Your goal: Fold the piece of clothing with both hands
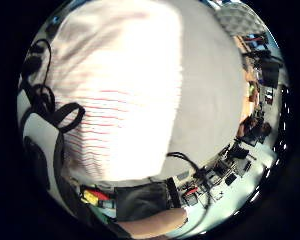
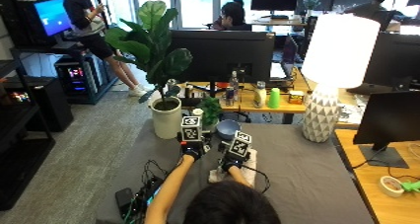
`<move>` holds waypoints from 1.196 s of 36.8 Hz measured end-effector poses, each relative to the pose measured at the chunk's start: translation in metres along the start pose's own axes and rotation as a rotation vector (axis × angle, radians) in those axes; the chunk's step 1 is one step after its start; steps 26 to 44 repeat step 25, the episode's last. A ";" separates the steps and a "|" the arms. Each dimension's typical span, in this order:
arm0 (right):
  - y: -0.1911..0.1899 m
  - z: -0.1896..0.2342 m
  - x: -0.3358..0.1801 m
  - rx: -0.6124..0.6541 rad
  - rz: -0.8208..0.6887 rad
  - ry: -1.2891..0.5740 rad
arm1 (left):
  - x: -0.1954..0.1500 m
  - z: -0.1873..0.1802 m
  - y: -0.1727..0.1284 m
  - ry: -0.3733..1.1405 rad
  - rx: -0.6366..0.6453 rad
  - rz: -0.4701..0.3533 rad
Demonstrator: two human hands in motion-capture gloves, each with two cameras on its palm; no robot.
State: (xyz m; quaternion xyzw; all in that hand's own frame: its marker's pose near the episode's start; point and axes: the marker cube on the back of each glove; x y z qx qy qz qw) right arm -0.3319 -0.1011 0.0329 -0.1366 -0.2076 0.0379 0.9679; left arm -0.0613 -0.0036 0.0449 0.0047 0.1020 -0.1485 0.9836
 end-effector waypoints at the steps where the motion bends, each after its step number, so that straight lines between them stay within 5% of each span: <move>1: -0.001 0.014 -0.007 -0.040 -0.003 -0.003 | -0.008 -0.002 0.002 -0.007 -0.001 -0.015; 6: -0.004 0.029 -0.018 -0.047 -0.044 -0.082 | -0.039 -0.018 0.000 -0.038 0.112 -0.090; 15: 0.018 -0.066 0.011 0.133 -0.161 -0.211 | -0.048 -0.028 -0.002 -0.038 0.199 -0.114; 22: -0.047 -0.118 0.096 0.310 -0.060 -0.026 | -0.040 -0.017 -0.010 -0.061 0.127 -0.106; 44: -0.051 -0.124 0.112 0.326 -0.019 -0.007 | -0.039 -0.019 -0.007 -0.082 0.113 -0.124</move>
